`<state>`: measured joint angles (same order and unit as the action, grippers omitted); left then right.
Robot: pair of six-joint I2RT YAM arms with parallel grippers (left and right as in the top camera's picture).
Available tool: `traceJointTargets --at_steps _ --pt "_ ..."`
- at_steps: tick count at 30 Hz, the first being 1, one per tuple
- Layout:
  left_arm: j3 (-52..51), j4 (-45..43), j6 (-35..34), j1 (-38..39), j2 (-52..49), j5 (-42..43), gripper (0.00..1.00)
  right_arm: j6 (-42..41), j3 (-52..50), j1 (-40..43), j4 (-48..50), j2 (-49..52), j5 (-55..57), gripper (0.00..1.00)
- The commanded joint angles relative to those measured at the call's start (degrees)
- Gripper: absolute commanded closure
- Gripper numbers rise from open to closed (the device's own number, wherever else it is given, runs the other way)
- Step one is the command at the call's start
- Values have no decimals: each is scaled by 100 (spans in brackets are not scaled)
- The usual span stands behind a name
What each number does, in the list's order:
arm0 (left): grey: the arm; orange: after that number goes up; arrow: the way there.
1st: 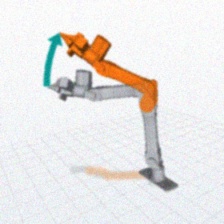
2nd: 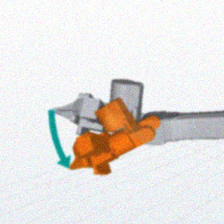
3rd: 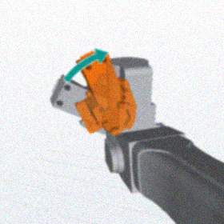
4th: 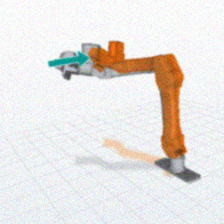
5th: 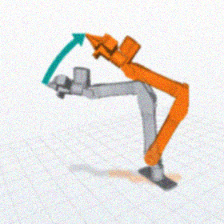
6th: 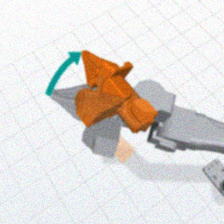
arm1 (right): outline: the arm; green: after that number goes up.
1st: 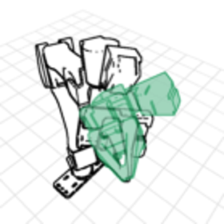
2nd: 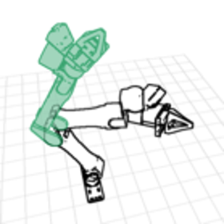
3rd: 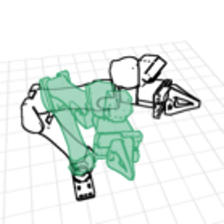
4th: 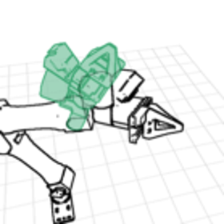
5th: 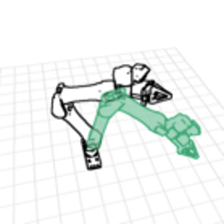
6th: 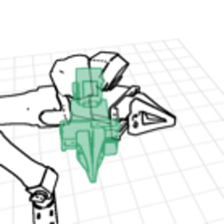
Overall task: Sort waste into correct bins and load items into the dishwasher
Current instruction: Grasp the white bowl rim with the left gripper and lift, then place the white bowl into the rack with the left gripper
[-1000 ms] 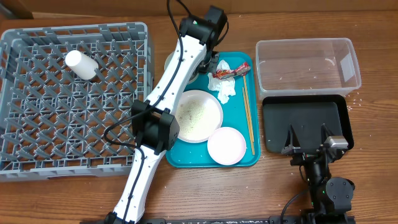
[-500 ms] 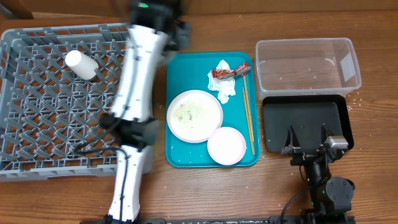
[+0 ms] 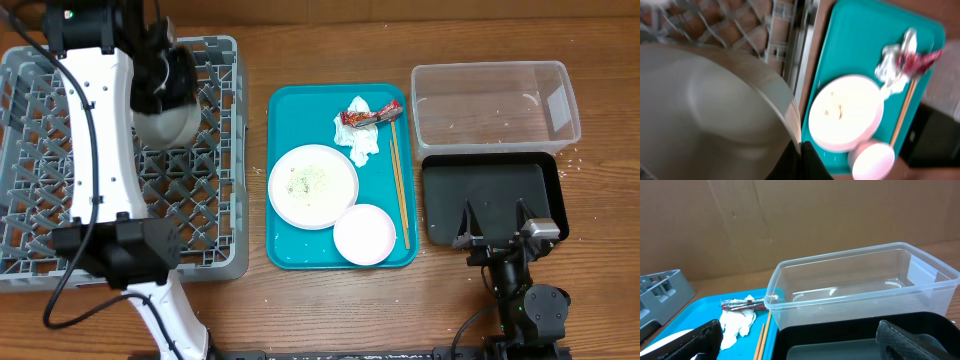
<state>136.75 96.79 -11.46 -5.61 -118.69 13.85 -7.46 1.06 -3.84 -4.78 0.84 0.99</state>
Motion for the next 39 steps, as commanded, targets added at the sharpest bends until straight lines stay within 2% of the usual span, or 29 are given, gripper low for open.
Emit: traceJointTargets --at_steps 1,3,5,10,18,25,39 --pt "-612 -22 1292 -387 299 1379 96 22 -61 -22 17 -68 39 0" --pt "-820 -127 2013 -651 271 2498 96 22 -61 -22 17 -68 39 0" --pt "-1056 -308 2374 -940 258 3154 96 22 -61 -22 17 -68 39 0" --pt "-1556 -907 2450 -1655 256 3683 96 22 -61 -22 17 -68 39 0" --pt "-2463 -1126 3598 -2190 254 5250 96 22 -61 -22 17 -68 39 0" --pt "-3401 -1552 3589 -2249 251 5362 96 22 -61 -22 17 -68 39 0" --pt "-3480 -1644 3576 -2865 238 4959 96 22 -61 -22 17 -68 39 0"
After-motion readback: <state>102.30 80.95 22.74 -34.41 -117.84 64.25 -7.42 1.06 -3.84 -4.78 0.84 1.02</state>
